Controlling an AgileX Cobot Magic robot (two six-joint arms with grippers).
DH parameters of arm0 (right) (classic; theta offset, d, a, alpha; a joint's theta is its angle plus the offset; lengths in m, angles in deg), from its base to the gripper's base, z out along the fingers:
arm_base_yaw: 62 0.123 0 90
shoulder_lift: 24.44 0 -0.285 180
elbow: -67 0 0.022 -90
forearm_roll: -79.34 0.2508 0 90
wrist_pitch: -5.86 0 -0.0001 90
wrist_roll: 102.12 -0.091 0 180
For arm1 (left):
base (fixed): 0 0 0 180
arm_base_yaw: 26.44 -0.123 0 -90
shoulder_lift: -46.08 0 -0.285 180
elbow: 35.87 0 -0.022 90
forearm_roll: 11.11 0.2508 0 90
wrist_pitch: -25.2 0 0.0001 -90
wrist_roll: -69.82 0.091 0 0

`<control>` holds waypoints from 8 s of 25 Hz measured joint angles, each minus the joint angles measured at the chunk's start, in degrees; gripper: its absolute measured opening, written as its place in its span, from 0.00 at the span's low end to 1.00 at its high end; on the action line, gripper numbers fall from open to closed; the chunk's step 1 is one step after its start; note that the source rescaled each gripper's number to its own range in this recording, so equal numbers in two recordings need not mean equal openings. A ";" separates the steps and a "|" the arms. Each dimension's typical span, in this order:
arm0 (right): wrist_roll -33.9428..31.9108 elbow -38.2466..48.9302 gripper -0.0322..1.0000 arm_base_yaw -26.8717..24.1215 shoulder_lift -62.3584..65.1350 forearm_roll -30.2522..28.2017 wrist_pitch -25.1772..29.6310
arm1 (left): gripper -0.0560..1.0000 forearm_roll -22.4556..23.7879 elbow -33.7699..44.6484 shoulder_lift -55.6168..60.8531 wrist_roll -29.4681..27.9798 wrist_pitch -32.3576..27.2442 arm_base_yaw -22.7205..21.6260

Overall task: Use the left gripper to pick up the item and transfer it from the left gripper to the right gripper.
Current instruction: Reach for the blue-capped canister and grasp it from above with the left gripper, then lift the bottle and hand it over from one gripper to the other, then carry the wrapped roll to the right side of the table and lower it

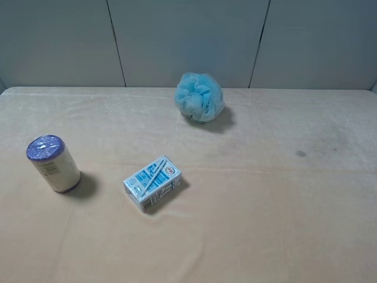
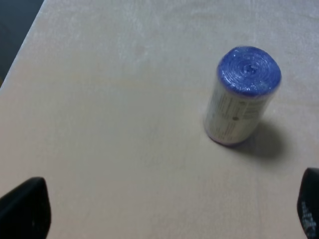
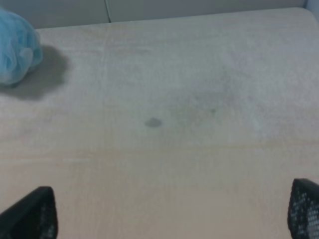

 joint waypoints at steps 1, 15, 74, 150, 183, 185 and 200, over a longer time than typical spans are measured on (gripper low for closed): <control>0.00 0.00 1.00 0.00 0.00 0.00 0.00 | 0.99 0.00 -0.64 -0.38 0.00 -0.18 0.00; 0.00 0.00 1.00 0.00 0.00 0.00 0.00 | 0.99 0.00 -17.49 -27.97 0.00 -5.39 0.00; -0.04 0.00 1.00 0.00 0.00 0.00 0.00 | 0.05 2.08 -24.70 -96.44 -8.17 16.61 20.46; 36.35 -14.25 1.00 44.00 -63.80 20.54 -37.93 | 0.05 -53.50 -40.52 -92.92 20.16 12.30 41.14; 38.60 -14.26 0.12 44.19 -69.98 20.38 -41.51 | 0.05 -54.56 -40.52 -92.92 20.35 12.86 41.14; 38.60 -14.26 0.12 44.19 -69.98 20.38 -41.51 | 0.05 -54.56 -40.52 -92.92 19.95 12.86 41.14; 38.60 -14.26 0.04 44.19 -70.01 20.38 -41.11 | 1.00 -54.34 -40.59 -92.81 19.19 12.98 41.14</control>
